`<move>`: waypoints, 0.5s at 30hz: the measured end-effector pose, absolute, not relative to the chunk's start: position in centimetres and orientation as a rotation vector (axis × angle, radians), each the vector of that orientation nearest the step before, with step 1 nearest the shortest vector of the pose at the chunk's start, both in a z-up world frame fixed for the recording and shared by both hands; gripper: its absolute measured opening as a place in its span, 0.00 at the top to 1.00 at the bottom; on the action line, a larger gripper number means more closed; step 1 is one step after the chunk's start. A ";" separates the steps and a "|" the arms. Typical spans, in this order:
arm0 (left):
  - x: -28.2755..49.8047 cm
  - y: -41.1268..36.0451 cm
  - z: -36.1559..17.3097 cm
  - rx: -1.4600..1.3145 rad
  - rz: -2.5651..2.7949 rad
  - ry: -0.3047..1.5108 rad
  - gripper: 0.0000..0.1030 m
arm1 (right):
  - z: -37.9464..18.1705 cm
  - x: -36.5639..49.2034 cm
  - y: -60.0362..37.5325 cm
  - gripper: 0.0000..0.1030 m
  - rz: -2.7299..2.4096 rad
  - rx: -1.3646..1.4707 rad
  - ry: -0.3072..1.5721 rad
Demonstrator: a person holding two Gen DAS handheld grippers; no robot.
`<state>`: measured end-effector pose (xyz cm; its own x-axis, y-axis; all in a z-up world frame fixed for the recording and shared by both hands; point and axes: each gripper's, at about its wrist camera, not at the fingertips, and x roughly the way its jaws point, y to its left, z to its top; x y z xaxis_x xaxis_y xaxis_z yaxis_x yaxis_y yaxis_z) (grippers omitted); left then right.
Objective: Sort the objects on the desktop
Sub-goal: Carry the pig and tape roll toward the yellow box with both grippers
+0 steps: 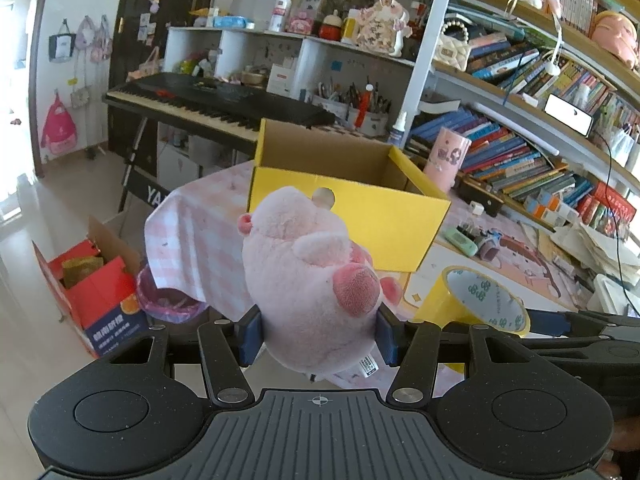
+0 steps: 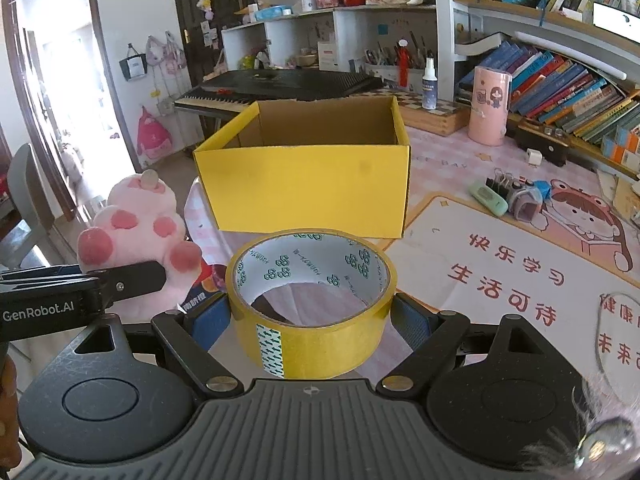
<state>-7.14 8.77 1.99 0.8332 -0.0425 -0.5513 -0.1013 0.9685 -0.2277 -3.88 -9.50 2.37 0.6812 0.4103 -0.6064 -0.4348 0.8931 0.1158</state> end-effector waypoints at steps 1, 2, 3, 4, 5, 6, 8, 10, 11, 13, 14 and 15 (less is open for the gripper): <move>-7.1 8.8 2.1 -0.250 0.035 0.581 0.48 | 2.5 -3.9 -9.4 0.17 0.475 -0.040 0.668; -7.1 8.8 2.3 -0.247 0.039 0.575 0.48 | 2.5 -3.8 -9.4 0.17 0.477 -0.041 0.665; -7.1 8.8 2.4 -0.244 0.042 0.569 0.47 | 2.7 -3.8 -9.3 0.17 0.479 -0.043 0.661; -7.0 8.8 2.6 -0.242 0.044 0.563 0.48 | 2.8 -3.7 -9.3 0.17 0.481 -0.046 0.657; -7.0 8.8 2.7 -0.238 0.046 0.557 0.48 | 2.8 -3.7 -9.2 0.17 0.482 -0.048 0.652; -6.9 8.8 2.8 -0.234 0.048 0.552 0.48 | 3.0 -3.6 -9.2 0.17 0.482 -0.050 0.646; -6.8 8.7 3.0 -0.225 0.049 0.544 0.48 | 3.2 -3.4 -9.2 0.17 0.481 -0.047 0.638; -6.7 8.7 3.2 -0.216 0.050 0.534 0.48 | 3.4 -3.1 -9.3 0.17 0.479 -0.039 0.634; -6.5 8.6 3.4 -0.211 0.052 0.529 0.48 | 3.4 -3.0 -9.3 0.17 0.480 -0.036 0.631; -6.2 8.6 3.7 -0.201 0.058 0.520 0.48 | 3.7 -2.7 -9.2 0.17 0.483 -0.032 0.621; -6.0 8.6 3.8 -0.198 0.060 0.515 0.47 | 3.8 -2.5 -9.2 0.17 0.486 -0.031 0.615; -5.8 8.6 4.0 -0.193 0.062 0.509 0.48 | 4.0 -2.2 -9.2 0.17 0.489 -0.029 0.606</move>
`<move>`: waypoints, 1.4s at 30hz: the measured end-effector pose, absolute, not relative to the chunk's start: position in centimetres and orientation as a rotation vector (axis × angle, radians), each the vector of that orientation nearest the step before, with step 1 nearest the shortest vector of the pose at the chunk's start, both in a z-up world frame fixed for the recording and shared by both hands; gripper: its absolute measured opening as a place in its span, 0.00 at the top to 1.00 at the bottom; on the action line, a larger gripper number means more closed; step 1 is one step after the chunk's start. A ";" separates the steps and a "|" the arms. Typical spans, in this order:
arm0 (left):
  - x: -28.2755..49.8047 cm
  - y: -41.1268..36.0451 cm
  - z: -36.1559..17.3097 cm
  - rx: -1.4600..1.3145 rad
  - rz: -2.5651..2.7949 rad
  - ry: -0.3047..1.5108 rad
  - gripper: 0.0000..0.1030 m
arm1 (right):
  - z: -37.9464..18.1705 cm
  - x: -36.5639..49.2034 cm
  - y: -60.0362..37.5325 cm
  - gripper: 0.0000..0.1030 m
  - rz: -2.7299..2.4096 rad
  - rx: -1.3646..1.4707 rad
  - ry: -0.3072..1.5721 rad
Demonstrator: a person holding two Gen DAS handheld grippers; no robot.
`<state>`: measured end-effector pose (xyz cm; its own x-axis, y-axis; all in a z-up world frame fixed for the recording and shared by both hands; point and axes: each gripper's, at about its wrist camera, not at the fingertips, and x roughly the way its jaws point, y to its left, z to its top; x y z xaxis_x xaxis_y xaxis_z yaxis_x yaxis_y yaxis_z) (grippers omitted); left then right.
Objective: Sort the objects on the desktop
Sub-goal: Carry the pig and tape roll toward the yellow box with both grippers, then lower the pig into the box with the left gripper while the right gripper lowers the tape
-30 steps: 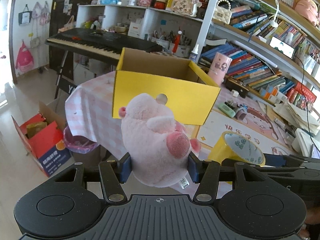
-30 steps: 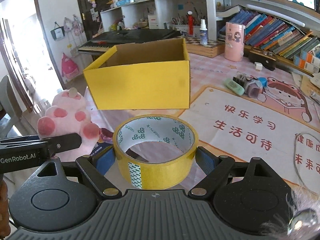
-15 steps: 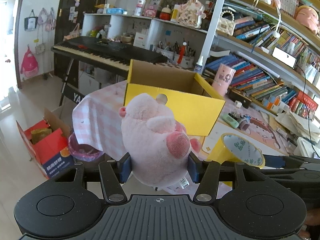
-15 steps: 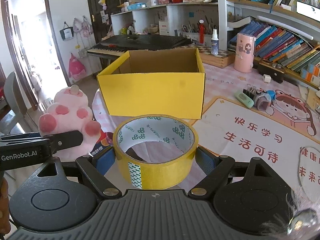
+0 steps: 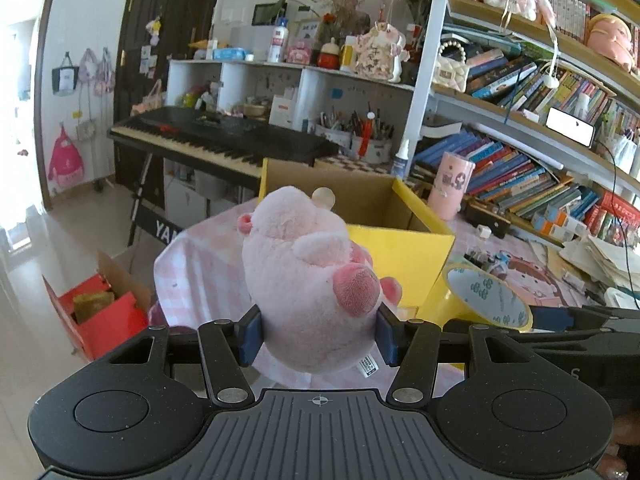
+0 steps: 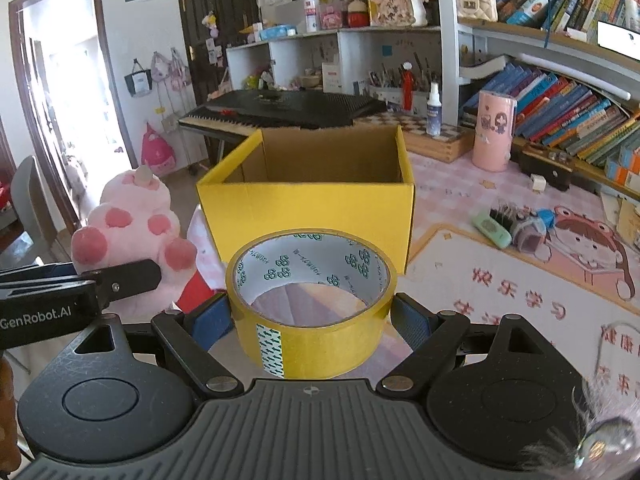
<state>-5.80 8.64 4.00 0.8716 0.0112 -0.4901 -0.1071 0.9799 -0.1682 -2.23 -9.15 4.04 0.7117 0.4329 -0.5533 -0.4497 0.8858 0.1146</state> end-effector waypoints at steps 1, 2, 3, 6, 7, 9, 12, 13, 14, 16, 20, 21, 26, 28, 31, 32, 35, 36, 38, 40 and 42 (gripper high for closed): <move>-5.5 8.7 4.1 -0.189 0.064 0.504 0.48 | 4.2 -1.9 -9.1 0.17 0.493 -0.028 0.597; -5.2 8.7 4.3 -0.183 0.066 0.497 0.47 | 4.5 -1.6 -9.0 0.17 0.497 -0.027 0.584; -4.9 8.7 4.5 -0.178 0.068 0.491 0.48 | 4.8 -1.4 -8.9 0.17 0.500 -0.026 0.572; -3.6 8.8 5.1 -0.160 0.076 0.469 0.47 | 5.5 0.1 -8.7 0.17 0.510 -0.024 0.537; -3.1 8.8 5.3 -0.156 0.079 0.463 0.47 | 5.8 0.7 -8.6 0.17 0.512 -0.024 0.528; -2.1 8.9 5.6 -0.150 0.085 0.450 0.47 | 6.3 1.9 -8.3 0.17 0.519 -0.026 0.511; -0.4 9.0 6.0 -0.138 0.097 0.433 0.47 | 6.8 4.0 -8.0 0.17 0.530 -0.029 0.496; 0.2 9.0 6.1 -0.136 0.101 0.427 0.47 | 6.9 4.9 -7.8 0.17 0.534 -0.030 0.492; 1.0 9.1 6.2 -0.135 0.105 0.422 0.47 | 7.1 5.7 -7.6 0.17 0.538 -0.033 0.489; 2.3 9.3 6.4 -0.132 0.114 0.413 0.47 | 7.2 7.2 -7.4 0.17 0.545 -0.037 0.482; 4.9 9.3 6.7 -0.121 0.129 0.400 0.47 | 7.5 10.3 -7.0 0.17 0.556 -0.048 0.467; 5.7 9.3 6.7 -0.118 0.132 0.401 0.47 | 7.6 11.1 -6.9 0.17 0.558 -0.053 0.464; 9.0 9.1 6.1 -0.106 0.140 0.434 0.47 | 7.4 14.6 -6.6 0.17 0.565 -0.079 0.463; 10.2 8.9 5.7 -0.098 0.138 0.454 0.47 | 7.2 15.8 -6.5 0.17 0.568 -0.090 0.465; 11.8 8.7 5.0 -0.090 0.132 0.493 0.47 | 6.8 17.5 -6.5 0.17 0.572 -0.098 0.473; 12.3 8.7 4.7 -0.092 0.133 0.507 0.47 | 6.7 18.1 -6.5 0.17 0.573 -0.100 0.477; 13.6 8.6 4.0 -0.090 0.137 0.542 0.47 | 6.2 19.6 -6.4 0.17 0.579 -0.112 0.487; 14.1 8.5 3.7 -0.082 0.138 0.560 0.47 | 6.0 20.1 -6.3 0.17 0.582 -0.123 0.492; 14.9 8.4 3.2 -0.068 0.139 0.587 0.47 | 5.6 21.1 -6.1 0.17 0.591 -0.149 0.508; 15.6 8.3 2.7 -0.055 0.138 0.618 0.47 | 5.1 22.0 -5.9 0.17 0.602 -0.169 0.525; 16.2 8.1 2.1 -0.046 0.138 0.651 0.47 | 4.6 22.8 -5.8 0.17 0.622 -0.183 0.543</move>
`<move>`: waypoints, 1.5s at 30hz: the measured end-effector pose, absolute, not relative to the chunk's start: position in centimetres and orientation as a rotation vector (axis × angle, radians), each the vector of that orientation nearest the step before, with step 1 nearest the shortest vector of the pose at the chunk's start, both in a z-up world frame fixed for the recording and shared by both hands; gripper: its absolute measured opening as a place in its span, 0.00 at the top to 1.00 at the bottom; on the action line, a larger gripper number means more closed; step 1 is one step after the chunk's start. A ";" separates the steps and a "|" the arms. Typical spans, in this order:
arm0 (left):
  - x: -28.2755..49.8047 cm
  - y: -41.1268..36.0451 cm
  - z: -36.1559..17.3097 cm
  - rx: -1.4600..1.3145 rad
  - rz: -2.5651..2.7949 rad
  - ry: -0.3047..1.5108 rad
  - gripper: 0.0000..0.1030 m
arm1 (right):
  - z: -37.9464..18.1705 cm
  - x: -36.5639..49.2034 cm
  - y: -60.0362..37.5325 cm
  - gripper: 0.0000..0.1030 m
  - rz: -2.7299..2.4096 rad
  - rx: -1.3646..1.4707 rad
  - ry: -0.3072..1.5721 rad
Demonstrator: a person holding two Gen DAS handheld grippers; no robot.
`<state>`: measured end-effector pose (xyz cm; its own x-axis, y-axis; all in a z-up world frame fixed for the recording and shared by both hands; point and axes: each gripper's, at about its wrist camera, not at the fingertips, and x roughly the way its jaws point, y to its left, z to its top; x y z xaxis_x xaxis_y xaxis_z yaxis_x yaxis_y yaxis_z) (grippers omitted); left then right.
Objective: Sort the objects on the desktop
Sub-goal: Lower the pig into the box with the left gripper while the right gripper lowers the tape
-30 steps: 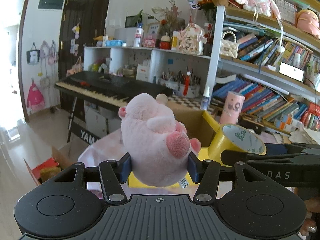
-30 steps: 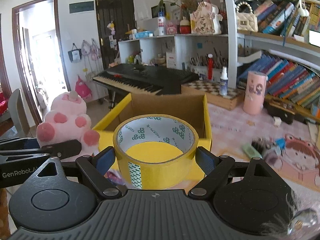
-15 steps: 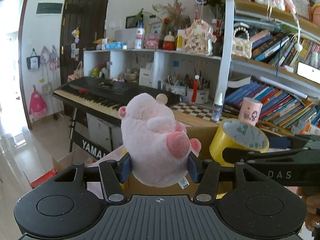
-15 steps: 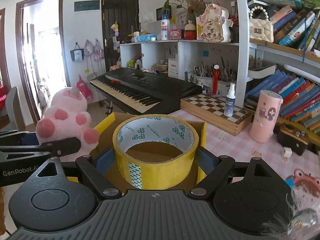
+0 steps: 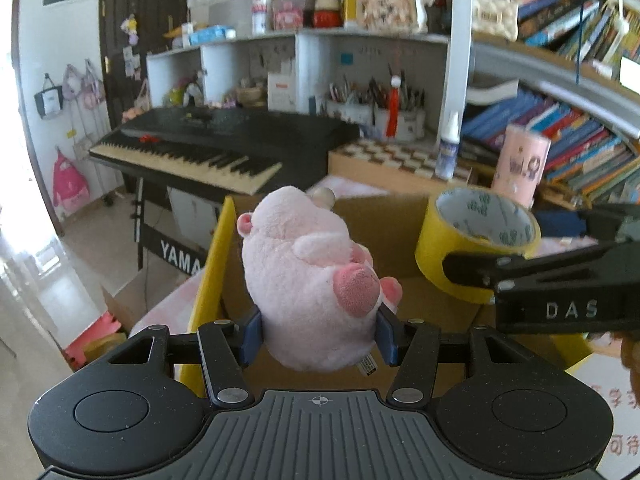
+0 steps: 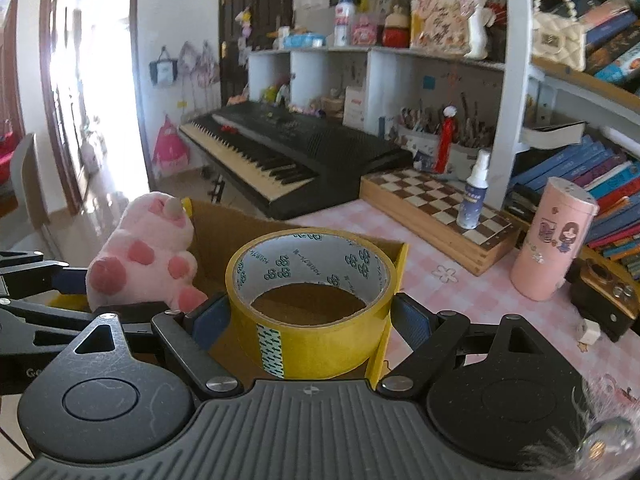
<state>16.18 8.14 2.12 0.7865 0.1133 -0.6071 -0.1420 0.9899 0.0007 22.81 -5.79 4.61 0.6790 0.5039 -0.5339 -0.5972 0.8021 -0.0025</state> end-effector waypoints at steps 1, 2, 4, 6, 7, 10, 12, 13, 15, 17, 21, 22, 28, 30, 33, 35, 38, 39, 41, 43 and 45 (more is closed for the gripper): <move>16.5 8.1 1.8 -0.043 0.136 0.671 0.47 | 4.4 23.3 -5.7 0.17 0.632 -0.188 0.553; 16.7 8.0 1.5 -0.042 0.136 0.688 0.47 | 4.2 23.6 -5.6 0.17 0.642 -0.194 0.562; 17.0 7.9 1.2 -0.043 0.133 0.712 0.47 | 3.8 24.2 -5.3 0.17 0.666 -0.224 0.578; 17.2 7.7 0.8 -0.037 0.130 0.732 0.46 | 3.5 24.5 -5.0 0.17 0.691 -0.264 0.573; 17.4 7.7 0.7 -0.036 0.130 0.740 0.46 | 3.5 24.6 -4.8 0.17 0.707 -0.292 0.570; 17.8 7.5 0.3 -0.033 0.127 0.765 0.46 | 3.1 25.2 -4.2 0.17 0.751 -0.333 0.583; 18.0 7.4 0.1 -0.032 0.127 0.780 0.46 | 2.9 25.8 -3.7 0.17 0.777 -0.364 0.593; 18.1 7.4 0.0 -0.033 0.126 0.786 0.46 | 2.7 26.0 -3.4 0.17 0.791 -0.385 0.595; 18.3 7.2 -0.1 -0.023 0.125 0.789 0.46 | 2.4 26.3 -2.9 0.17 0.814 -0.433 0.596; 18.5 6.8 -0.1 -0.011 0.125 0.793 0.46 | 2.2 26.7 -2.4 0.16 0.833 -0.477 0.597; 18.8 6.4 -0.2 0.011 0.128 0.797 0.46 | 1.8 27.6 -1.6 0.16 0.865 -0.536 0.612; 18.9 6.3 -0.2 0.017 0.129 0.798 0.44 | 1.7 27.9 -1.5 0.16 0.873 -0.546 0.622; 19.0 6.1 -0.2 0.038 0.133 0.795 0.42 | 1.2 29.1 -1.1 0.16 0.901 -0.598 0.679; 19.0 6.1 -0.2 0.035 0.134 0.795 0.41 | 1.1 29.2 -1.0 0.16 0.905 -0.605 0.684; 19.1 6.1 -0.1 0.035 0.140 0.793 0.40 | 1.1 29.3 -1.0 0.16 0.912 -0.603 0.689; 19.1 6.1 -0.1 0.035 0.142 0.794 0.39 | 1.1 29.3 -1.1 0.16 0.912 -0.600 0.689; 19.0 6.0 0.0 0.039 0.146 0.791 0.37 | 1.2 29.4 -1.1 0.16 0.908 -0.592 0.688; 18.9 6.0 0.1 0.040 0.145 0.787 0.35 | 1.2 29.4 -1.1 0.16 0.906 -0.589 0.688; 18.8 6.0 0.3 0.045 0.144 0.778 0.31 | 1.3 29.4 -1.2 0.16 0.900 -0.581 0.688; 18.6 5.9 0.5 0.049 0.139 0.767 0.27 | 1.5 29.5 -1.3 0.16 0.888 -0.568 0.689; 18.4 5.7 0.8 0.058 0.136 0.752 0.27 | 1.8 29.5 -1.4 0.16 0.879 -0.557 0.683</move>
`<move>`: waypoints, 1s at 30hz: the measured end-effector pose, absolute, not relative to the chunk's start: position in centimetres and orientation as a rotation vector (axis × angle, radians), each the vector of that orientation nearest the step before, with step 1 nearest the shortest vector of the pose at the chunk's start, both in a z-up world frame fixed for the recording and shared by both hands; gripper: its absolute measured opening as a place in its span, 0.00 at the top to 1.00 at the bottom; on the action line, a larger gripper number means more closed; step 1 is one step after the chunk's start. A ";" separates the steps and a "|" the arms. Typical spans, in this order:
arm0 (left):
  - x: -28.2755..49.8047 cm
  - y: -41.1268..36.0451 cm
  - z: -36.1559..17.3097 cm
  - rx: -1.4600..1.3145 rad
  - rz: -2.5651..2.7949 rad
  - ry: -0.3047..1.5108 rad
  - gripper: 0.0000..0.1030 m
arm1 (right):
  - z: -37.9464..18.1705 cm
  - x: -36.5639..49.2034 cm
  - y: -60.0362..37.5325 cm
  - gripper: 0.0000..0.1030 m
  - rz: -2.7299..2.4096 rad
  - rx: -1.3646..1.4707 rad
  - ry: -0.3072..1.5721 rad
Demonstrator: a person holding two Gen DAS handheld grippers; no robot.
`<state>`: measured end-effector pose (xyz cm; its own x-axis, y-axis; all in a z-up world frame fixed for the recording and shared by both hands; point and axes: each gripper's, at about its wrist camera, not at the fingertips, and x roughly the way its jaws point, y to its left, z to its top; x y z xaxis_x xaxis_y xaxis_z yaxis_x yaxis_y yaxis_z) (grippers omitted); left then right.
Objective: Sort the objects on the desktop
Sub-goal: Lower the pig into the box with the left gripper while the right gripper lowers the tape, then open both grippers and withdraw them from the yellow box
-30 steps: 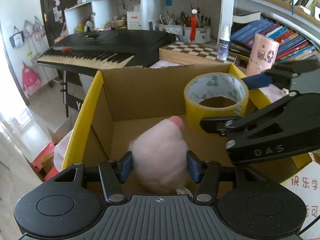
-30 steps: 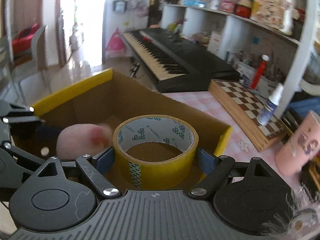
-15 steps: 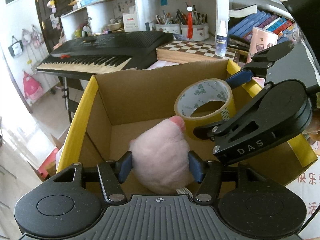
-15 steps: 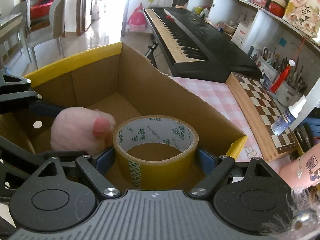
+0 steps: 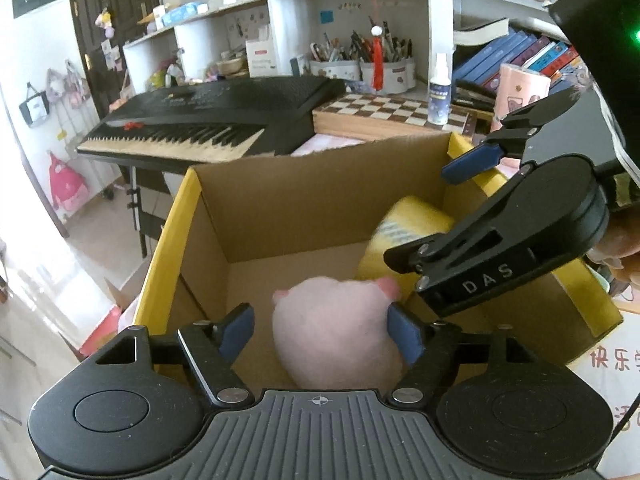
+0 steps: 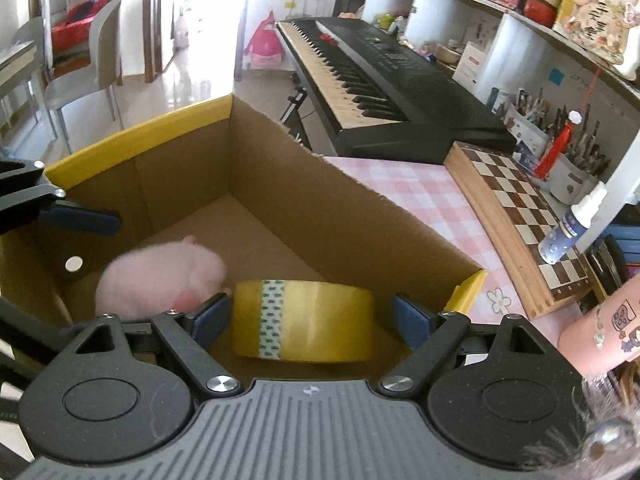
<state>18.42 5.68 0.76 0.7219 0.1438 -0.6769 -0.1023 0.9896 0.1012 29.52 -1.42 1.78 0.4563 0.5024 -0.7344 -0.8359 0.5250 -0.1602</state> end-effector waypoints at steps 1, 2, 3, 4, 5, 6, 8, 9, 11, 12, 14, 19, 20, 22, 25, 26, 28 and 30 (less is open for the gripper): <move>18.3 5.6 0.9 0.066 0.136 0.742 0.27 | 1.9 29.4 -1.6 0.16 0.875 -0.550 0.676; 18.2 5.5 1.1 0.073 0.137 0.733 0.27 | 2.1 29.3 -1.7 0.16 0.870 -0.542 0.670; 18.1 5.4 1.3 0.079 0.139 0.723 0.27 | 2.3 29.3 -1.8 0.16 0.867 -0.534 0.664; 18.0 5.3 1.4 0.083 0.140 0.714 0.27 | 2.6 29.2 -2.0 0.16 0.863 -0.522 0.657; 17.8 5.3 1.6 0.085 0.142 0.707 0.27 | 2.8 29.1 -2.1 0.16 0.858 -0.510 0.651; 17.7 5.3 1.8 0.085 0.145 0.698 0.27 | 3.1 29.0 -2.3 0.16 0.853 -0.498 0.646; 17.4 5.5 2.1 0.080 0.155 0.679 0.26 | 3.6 28.8 -2.7 0.16 0.841 -0.470 0.636; 17.2 5.6 2.4 0.076 0.160 0.669 0.27 | 3.9 28.7 -2.9 0.16 0.833 -0.452 0.630; 16.8 5.8 2.7 0.066 0.172 0.650 0.26 | 4.4 28.4 -3.3 0.16 0.817 -0.419 0.618; 16.6 5.9 3.0 0.059 0.179 0.640 0.26 | 4.7 28.2 -3.6 0.16 0.809 -0.402 0.611; 16.2 6.1 3.3 0.044 0.191 0.625 0.26 | 5.2 27.7 -4.2 0.17 0.787 -0.368 0.593; 14.9 6.9 4.1 -0.001 0.226 0.587 0.26 | 6.0 26.3 -5.9 0.18 0.727 -0.297 0.565; 14.6 7.0 4.2 -0.006 0.233 0.580 0.26 | 6.2 26.0 -6.2 0.18 0.716 -0.281 0.563; 14.0 7.2 4.5 -0.014 0.247 0.564 0.26 | 6.5 25.4 -7.0 0.18 0.691 -0.244 0.557; 13.2 7.5 5.0 -0.028 0.265 0.544 0.26 | 6.9 24.4 -8.3 0.18 0.653 -0.195 0.544; 12.9 7.7 5.1 -0.033 0.269 0.537 0.26 | 7.0 24.1 -8.7 0.18 0.639 -0.180 0.539; 12.4 7.9 5.3 -0.044 0.277 0.525 0.25 | 7.3 23.5 -9.3 0.18 0.607 -0.160 0.525; 11.8 8.1 5.5 -0.054 0.284 0.515 0.25 | 7.5 22.9 -10.0 0.18 0.573 -0.142 0.512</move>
<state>11.78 8.11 5.53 0.8322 0.2546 -0.4926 -0.2814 0.9594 0.0205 22.91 -10.05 7.51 0.7191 0.4821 -0.5004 -0.5514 0.8342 0.0113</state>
